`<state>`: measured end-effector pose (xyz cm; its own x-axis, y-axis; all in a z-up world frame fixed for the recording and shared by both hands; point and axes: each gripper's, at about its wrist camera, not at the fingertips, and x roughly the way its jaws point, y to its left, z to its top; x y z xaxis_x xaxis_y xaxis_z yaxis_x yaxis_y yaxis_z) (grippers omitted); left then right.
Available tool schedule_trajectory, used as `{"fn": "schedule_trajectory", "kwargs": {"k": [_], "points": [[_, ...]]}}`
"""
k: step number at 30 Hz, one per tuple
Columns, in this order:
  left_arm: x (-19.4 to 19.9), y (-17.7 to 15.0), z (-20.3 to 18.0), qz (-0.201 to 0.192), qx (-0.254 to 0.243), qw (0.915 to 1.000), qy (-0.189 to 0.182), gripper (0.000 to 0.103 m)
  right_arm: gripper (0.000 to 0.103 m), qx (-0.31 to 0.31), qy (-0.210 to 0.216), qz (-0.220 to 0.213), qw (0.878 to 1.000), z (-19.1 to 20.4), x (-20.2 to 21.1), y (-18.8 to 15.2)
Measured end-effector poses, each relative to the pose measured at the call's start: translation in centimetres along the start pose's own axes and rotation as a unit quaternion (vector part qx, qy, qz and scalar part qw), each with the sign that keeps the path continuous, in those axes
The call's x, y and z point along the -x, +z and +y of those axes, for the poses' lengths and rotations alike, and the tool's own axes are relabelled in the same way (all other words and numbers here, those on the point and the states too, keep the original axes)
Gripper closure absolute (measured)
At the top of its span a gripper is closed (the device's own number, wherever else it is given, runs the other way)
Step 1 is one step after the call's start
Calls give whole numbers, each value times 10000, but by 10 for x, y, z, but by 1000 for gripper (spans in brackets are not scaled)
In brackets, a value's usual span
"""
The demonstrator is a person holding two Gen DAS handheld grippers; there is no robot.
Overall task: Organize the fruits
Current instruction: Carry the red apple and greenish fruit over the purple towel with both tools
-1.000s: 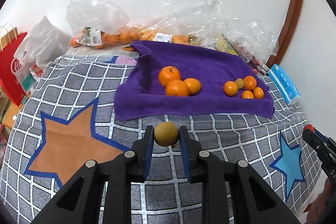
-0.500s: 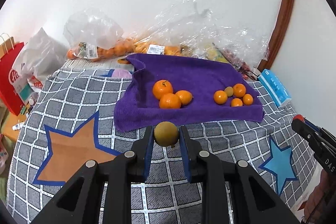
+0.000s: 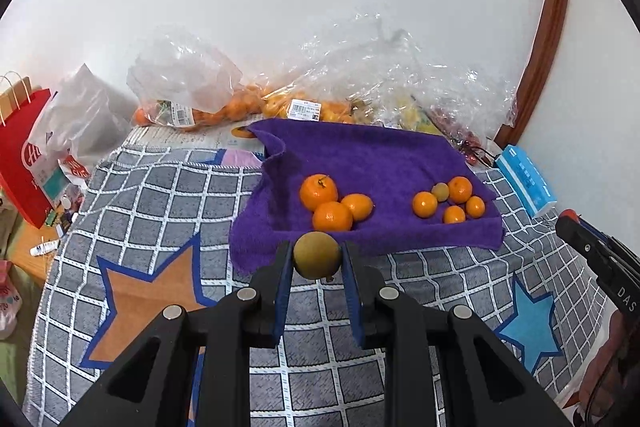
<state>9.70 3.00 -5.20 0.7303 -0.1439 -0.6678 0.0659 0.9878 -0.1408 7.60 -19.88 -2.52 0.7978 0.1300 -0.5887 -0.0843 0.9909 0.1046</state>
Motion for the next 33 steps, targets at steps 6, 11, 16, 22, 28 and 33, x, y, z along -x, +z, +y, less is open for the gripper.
{"fn": "schedule_trajectory", "kwargs": {"k": [6, 11, 16, 22, 28, 33], "points": [[-2, 8, 1, -1, -38, 9999, 112, 80, 78, -38, 53, -7, 10000, -3, -11, 8], [-8, 13, -1, 19, -37, 9999, 143, 80, 78, -8, 57, -21, 10000, -7, -21, 14], [-18, 20, -3, 39, -70, 9999, 143, 80, 78, -57, 31, -65, 10000, -16, -31, 20], [-31, 26, 8, 84, 53, 9998, 182, 80, 78, -79, 47, -85, 9999, -23, -48, 27], [-48, 35, 23, 144, 268, 9994, 172, 80, 78, -30, 70, -122, 9999, -27, -69, 35], [-64, 46, 25, 196, 431, 9989, 5, 80, 78, 17, 116, -101, 9999, -31, -87, 42]]}}
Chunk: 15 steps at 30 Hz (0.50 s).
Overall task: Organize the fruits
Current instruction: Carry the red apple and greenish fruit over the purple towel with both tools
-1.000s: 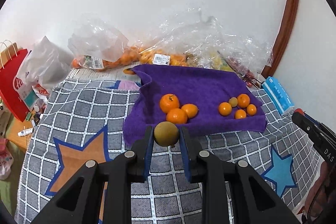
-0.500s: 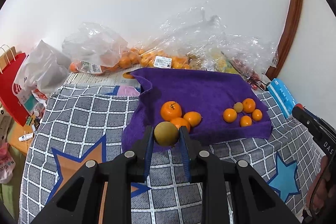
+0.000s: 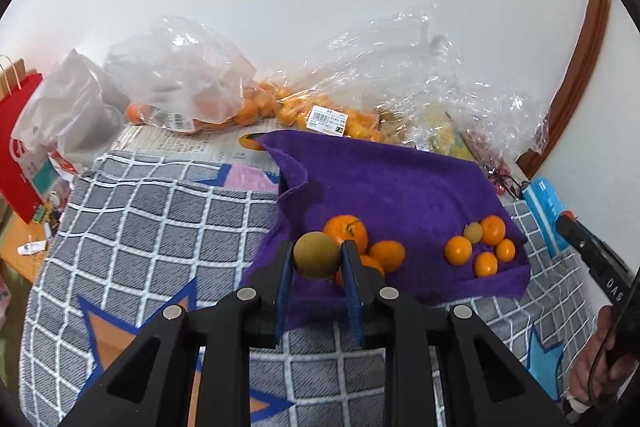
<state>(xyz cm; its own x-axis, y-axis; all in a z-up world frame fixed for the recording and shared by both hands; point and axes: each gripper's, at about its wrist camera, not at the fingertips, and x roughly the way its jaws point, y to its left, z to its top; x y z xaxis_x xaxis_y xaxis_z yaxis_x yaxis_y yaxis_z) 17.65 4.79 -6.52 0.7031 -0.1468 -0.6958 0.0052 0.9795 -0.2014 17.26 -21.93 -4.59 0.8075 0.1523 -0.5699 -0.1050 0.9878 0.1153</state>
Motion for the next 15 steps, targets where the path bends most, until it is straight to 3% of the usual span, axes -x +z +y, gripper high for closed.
{"fn": "schedule_trajectory", "kwargs": {"k": [7, 15], "points": [[-28, 9, -5, 44, -35, 9999, 94, 80, 78, 4, -33, 73, 10000, -10, -26, 3], [-56, 3, 2, 63, 0, 10000, -23, 80, 78, -94, 28, 441, 9990, -16, -63, -16]]}}
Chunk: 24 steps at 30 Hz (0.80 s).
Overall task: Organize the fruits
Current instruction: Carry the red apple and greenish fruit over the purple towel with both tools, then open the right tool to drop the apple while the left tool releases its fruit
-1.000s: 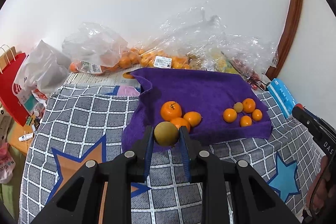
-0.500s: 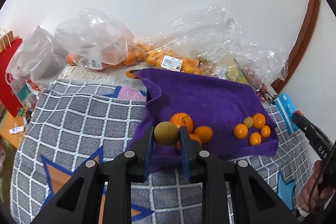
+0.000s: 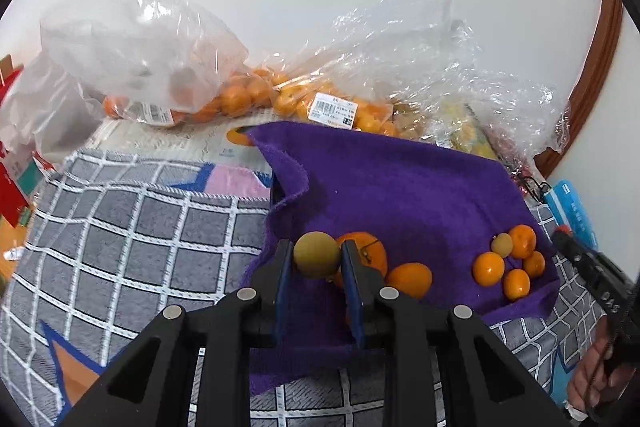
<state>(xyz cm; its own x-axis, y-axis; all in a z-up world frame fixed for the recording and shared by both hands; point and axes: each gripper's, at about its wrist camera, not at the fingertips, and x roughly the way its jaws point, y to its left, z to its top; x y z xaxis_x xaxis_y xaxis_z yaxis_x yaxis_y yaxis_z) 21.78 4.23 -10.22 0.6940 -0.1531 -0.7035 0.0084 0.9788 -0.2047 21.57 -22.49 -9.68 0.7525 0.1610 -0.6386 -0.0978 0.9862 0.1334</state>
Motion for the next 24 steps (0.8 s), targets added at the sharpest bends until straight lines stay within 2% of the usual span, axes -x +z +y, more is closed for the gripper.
{"fn": "schedule_trajectory", "kwargs": {"k": [3, 7, 12, 18, 24], "points": [[-5, -5, 3, -34, 36, 9998, -186, 80, 78, 55, -29, 109, 9999, 0, -10, -6], [-11, -8, 3, -6, 17, 10000, -46, 80, 78, 127, -97, 237, 9996, 1, -20, -11], [-15, -12, 2, 42, -12, 9999, -102, 80, 78, 132, -56, 259, 9996, 0, -24, -14], [-18, -15, 1, -22, -129, 9999, 48, 80, 78, 85, -39, 300, 9995, -1, -28, -15], [-18, -15, 3, -58, -69, 10000, 24, 80, 78, 127, -80, 322, 9994, 1, -32, -19]]}}
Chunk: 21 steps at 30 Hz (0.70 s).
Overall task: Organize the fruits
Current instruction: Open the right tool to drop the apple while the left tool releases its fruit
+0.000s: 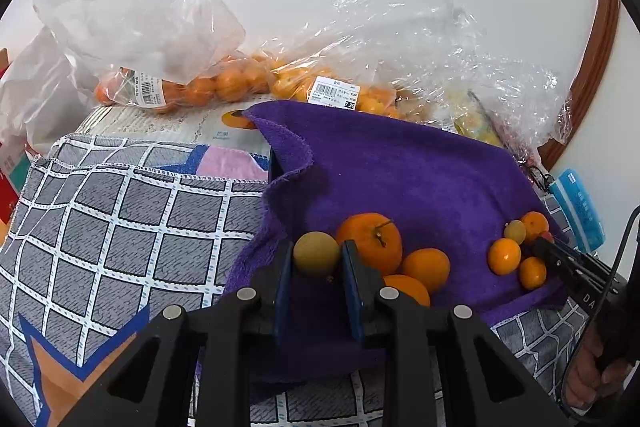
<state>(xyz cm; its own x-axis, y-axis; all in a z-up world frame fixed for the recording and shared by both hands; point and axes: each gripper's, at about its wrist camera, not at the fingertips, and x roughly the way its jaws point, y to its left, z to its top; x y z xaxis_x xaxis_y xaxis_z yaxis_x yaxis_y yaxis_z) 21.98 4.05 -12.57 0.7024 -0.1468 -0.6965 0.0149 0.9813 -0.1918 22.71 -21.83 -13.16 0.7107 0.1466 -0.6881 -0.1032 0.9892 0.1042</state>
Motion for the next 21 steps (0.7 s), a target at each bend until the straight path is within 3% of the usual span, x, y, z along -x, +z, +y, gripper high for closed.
{"fn": "schedule_trajectory", "kwargs": {"k": [16, 19, 21], "points": [[1, -2, -5, -101, -142, 9997, 174, 80, 76, -80, -37, -108, 9999, -2, 1, -4], [2, -1, -5, -123, -131, 9998, 116, 72, 66, -71, -57, -168, 9998, -2, 5, -4], [3, -1, -5, -103, -119, 9999, -26, 61, 64, -27, -97, -215, 9997, -1, 7, -4]]}}
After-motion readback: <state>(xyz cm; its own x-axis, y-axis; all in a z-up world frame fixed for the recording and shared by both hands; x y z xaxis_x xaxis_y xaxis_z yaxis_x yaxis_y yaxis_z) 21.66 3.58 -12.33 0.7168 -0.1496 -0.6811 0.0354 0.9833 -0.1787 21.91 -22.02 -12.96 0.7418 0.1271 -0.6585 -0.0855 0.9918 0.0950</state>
